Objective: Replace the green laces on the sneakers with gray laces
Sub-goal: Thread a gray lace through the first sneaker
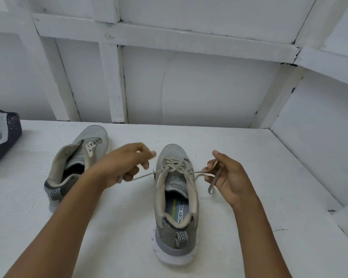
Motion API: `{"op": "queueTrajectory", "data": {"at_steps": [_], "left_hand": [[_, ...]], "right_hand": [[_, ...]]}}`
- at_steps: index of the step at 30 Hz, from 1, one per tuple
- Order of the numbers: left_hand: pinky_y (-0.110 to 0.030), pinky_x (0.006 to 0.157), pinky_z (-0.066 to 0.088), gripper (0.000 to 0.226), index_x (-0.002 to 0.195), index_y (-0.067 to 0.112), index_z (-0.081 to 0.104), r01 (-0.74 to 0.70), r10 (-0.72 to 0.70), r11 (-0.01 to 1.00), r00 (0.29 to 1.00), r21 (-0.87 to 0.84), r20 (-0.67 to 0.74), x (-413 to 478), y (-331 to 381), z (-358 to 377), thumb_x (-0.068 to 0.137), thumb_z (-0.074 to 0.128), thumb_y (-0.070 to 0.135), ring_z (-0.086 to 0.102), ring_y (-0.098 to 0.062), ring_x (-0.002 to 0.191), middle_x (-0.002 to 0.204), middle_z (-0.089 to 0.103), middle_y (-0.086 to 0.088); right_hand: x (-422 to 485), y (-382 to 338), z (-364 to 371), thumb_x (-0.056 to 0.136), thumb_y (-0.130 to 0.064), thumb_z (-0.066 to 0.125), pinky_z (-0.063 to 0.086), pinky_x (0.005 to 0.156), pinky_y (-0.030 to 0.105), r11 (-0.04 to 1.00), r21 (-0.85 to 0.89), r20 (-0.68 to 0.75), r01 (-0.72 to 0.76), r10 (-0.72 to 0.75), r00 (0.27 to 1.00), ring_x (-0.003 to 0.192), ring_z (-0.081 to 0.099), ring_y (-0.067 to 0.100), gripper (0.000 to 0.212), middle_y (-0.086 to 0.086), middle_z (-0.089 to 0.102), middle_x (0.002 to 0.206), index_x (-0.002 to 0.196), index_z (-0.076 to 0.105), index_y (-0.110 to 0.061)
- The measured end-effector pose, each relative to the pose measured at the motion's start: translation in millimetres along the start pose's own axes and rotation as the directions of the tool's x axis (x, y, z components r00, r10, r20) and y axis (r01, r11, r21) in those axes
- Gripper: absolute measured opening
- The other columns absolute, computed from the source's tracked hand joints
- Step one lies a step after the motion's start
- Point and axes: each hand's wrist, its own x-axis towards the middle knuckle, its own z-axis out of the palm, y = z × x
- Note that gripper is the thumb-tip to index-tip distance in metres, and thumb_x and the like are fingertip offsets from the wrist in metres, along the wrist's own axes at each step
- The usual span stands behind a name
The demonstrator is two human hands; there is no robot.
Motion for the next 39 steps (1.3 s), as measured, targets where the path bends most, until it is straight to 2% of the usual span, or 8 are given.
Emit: {"op": "queueTrajectory", "data": {"at_steps": [4,7,10,13,21,26,32,39], "left_hand": [[-0.038,0.057,0.013,0.024,0.077,0.014,0.068,-0.039,0.003,0.986,0.976,0.164,0.219,-9,-6,7,0.085,0.070,0.036,0.029,-0.013,0.051,0.064,0.059,0.001],[-0.029,0.055,0.034,0.014,0.071,0.011,0.067,-0.157,0.176,0.971,0.980,-0.178,0.092,-9,-4,7,0.084,0.066,0.015,0.048,-0.015,0.062,0.074,0.067,-0.003],[-0.038,0.082,0.054,0.018,0.064,0.010,0.053,-0.191,0.229,0.800,0.973,-0.569,-0.004,-5,-3,0,0.080,0.058,0.015,0.068,-0.027,0.088,0.087,0.068,-0.016],[-0.040,0.073,0.058,0.024,0.061,0.012,0.046,-0.153,0.206,0.721,0.979,-0.676,-0.003,-4,-4,2,0.084,0.054,0.014,0.059,-0.028,0.063,0.065,0.052,-0.011],[-0.026,0.047,0.039,0.006,0.091,0.009,0.056,-0.173,0.139,0.925,0.983,-0.338,-0.123,1,-6,15,0.094,0.057,0.004,0.036,-0.016,0.049,0.067,0.051,-0.004],[-0.020,0.071,0.050,0.011,0.092,0.016,0.070,-0.261,0.257,0.949,0.965,0.178,0.047,-5,-11,4,0.089,0.070,0.005,0.062,-0.006,0.073,0.080,0.069,0.006],[-0.035,0.084,0.054,0.011,0.095,0.017,0.072,-0.330,0.304,0.920,0.941,0.211,0.147,-4,-9,8,0.086,0.069,0.012,0.068,-0.017,0.080,0.086,0.074,-0.004],[-0.040,0.075,0.058,0.012,0.093,0.020,0.071,-0.333,0.304,0.913,0.940,0.235,0.151,-6,-9,7,0.094,0.065,0.009,0.065,-0.020,0.070,0.078,0.071,-0.005]], "right_hand": [[2,6,0,0.093,-0.020,0.061,0.045,0.050,0.029,0.999,-0.009,-0.009,-0.042,0.042,0.999,0.056,0.055,0.016,0.037,0.003,0.052,0.056,0.057,0.056,-0.016],[2,11,2,0.093,-0.019,0.061,0.042,0.051,0.030,0.997,-0.028,0.001,-0.074,0.074,0.997,0.054,0.048,0.016,0.045,0.002,0.044,0.054,0.049,0.050,-0.020],[2,15,4,0.093,-0.017,0.061,0.041,0.049,0.029,0.996,-0.034,0.016,-0.081,0.082,0.997,0.054,0.045,0.016,0.040,0.003,0.039,0.053,0.057,0.043,-0.017],[2,19,6,0.094,-0.016,0.061,0.043,0.051,0.030,0.994,-0.076,0.032,-0.074,0.077,0.997,0.053,0.044,0.016,0.040,0.002,0.037,0.052,0.058,0.042,-0.017],[6,11,11,0.093,-0.016,0.065,0.050,0.053,0.028,0.946,-0.323,0.035,0.013,-0.002,0.999,0.050,0.041,0.015,0.035,0.000,0.034,0.049,0.065,0.045,-0.013],[6,-6,20,0.089,-0.017,0.072,0.052,0.065,0.022,0.762,-0.594,0.192,0.258,-0.178,0.965,0.066,0.057,0.010,0.005,0.000,0.055,0.066,0.087,0.068,-0.014],[15,-13,46,0.082,-0.024,0.078,0.045,0.071,0.016,0.446,-0.804,0.447,0.392,0.018,0.895,0.088,0.063,0.004,0.005,-0.012,0.070,0.089,0.085,0.075,-0.026],[18,-10,54,0.078,-0.016,0.080,0.048,0.068,0.013,0.440,-0.822,0.438,0.361,0.083,0.895,0.070,0.060,-0.001,0.009,-0.010,0.069,0.076,0.084,0.074,-0.018]]}}
